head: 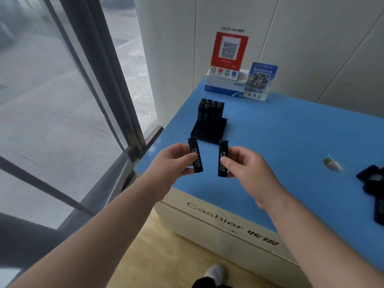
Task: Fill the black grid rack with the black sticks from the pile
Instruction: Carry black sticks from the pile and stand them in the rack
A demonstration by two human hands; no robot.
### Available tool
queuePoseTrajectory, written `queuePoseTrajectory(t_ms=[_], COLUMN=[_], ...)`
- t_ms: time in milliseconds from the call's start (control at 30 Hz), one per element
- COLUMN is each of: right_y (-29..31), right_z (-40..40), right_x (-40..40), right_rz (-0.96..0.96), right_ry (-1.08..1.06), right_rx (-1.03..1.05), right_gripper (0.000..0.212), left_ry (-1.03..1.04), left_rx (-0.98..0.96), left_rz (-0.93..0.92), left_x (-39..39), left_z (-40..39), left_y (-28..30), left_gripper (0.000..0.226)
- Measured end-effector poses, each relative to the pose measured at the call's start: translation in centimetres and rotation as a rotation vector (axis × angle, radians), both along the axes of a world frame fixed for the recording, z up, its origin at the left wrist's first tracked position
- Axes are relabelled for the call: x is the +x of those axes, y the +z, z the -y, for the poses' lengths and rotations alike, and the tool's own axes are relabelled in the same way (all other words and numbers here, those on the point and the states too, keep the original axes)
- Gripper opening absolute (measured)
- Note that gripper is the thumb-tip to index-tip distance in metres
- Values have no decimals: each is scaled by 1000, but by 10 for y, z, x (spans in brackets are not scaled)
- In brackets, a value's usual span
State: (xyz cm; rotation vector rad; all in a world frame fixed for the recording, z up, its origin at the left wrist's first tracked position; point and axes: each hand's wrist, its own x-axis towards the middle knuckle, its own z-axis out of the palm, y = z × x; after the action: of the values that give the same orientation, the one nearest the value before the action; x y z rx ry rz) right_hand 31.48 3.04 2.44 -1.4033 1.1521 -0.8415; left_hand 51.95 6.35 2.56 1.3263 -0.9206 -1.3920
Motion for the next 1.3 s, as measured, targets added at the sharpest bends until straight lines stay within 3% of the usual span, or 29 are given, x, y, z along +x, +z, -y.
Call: queuePoseTrajectory(t_ms=[433, 567, 800, 1033, 1300], right_y=[2, -2, -13, -19, -25], right_z=[105, 124, 146, 145, 144], right_x=[31, 34, 37, 43, 39], right_rz=[17, 34, -30, -71, -110], right_ry=[41, -32, -232, -380, -502], right_rx=[64, 70, 59, 34, 23], right_gripper=[12, 8, 9, 4, 8], left_ry=[31, 4, -109, -324, -453], left_rx=[6, -53, -144, -542, -812], left_rz=[91, 101, 312, 775, 1011], left_x=[36, 34, 38, 29, 29], left_z=[99, 130, 192, 242, 258], left_y=[9, 12, 11, 8, -25], left_gripper=[16, 19, 13, 22, 13])
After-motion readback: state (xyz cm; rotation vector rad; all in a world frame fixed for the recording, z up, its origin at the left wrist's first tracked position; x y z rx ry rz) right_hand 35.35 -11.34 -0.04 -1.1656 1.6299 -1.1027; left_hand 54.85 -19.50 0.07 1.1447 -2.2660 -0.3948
